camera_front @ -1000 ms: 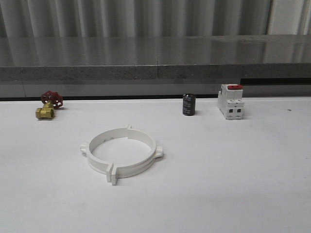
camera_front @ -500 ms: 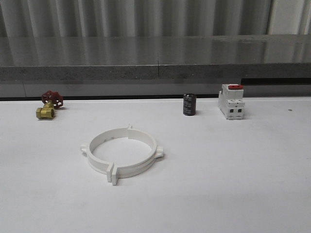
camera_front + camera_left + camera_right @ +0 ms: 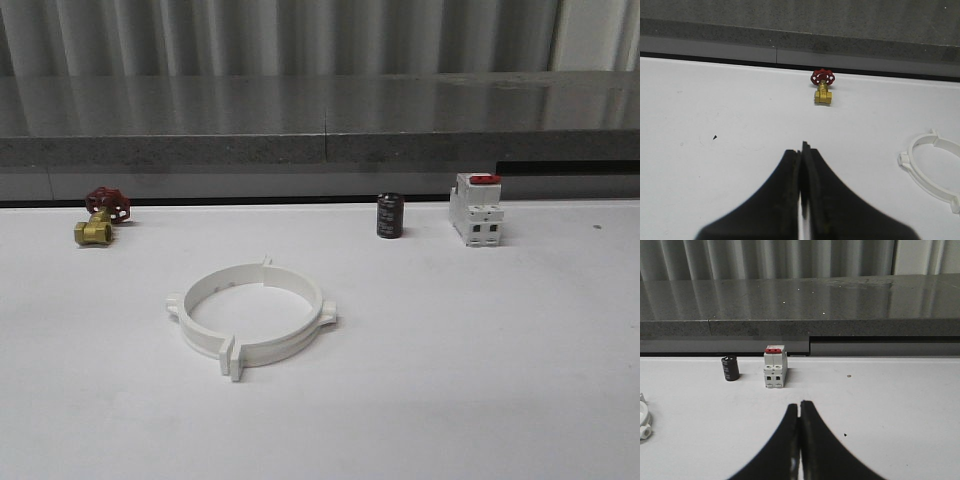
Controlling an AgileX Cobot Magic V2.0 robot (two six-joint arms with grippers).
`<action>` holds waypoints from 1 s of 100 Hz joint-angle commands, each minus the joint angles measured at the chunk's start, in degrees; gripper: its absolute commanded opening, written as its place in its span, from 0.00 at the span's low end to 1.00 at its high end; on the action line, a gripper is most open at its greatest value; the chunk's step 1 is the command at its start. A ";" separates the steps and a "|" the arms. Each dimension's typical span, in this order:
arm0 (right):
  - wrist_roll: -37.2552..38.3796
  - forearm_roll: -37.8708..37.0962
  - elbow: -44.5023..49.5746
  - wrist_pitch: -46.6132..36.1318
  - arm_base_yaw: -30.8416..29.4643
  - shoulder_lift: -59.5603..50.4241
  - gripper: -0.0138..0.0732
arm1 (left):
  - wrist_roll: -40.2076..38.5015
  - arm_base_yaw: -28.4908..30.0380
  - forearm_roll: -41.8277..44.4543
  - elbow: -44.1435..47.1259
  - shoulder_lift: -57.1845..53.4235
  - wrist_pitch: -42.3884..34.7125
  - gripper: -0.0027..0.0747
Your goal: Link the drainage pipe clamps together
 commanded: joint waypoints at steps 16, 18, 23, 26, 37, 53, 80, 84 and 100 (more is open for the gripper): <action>-0.03 -0.01 -1.12 -5.21 -0.20 -1.06 0.08 | 0.89 0.19 -1.81 -0.67 -1.28 -6.86 0.01; -0.03 -0.01 -1.12 -5.21 -0.20 -1.06 0.08 | 2.44 0.29 -2.80 -0.20 -1.82 -7.90 0.01; -0.03 -0.01 -1.12 -5.21 -0.20 -1.06 0.08 | 8.22 0.47 -5.92 1.30 -3.48 -11.15 0.01; -0.03 -0.01 -1.12 -5.21 -0.20 -1.06 0.08 | 11.73 0.75 -8.73 2.40 -4.88 -13.91 0.01; -0.03 -0.01 -1.12 -5.21 -0.20 -1.06 0.08 | 16.23 2.28 -12.75 7.47 -9.57 -19.62 0.01; -0.03 -0.01 -1.12 -5.21 -0.20 -1.06 0.08 | 15.97 4.63 -14.40 14.98 -16.01 -20.91 0.01; -0.03 -0.01 -1.12 -5.21 -0.20 -1.06 0.08 | 11.49 4.77 -9.48 21.87 -18.96 -22.39 0.01; -0.03 -0.01 -1.12 -5.21 -0.20 -1.06 0.08 | 11.09 4.77 -9.08 22.76 -18.96 -24.15 0.01; -0.03 -0.01 -1.12 -5.21 -0.20 -1.06 0.08 | 10.93 4.77 -8.84 26.17 -18.96 -31.22 0.01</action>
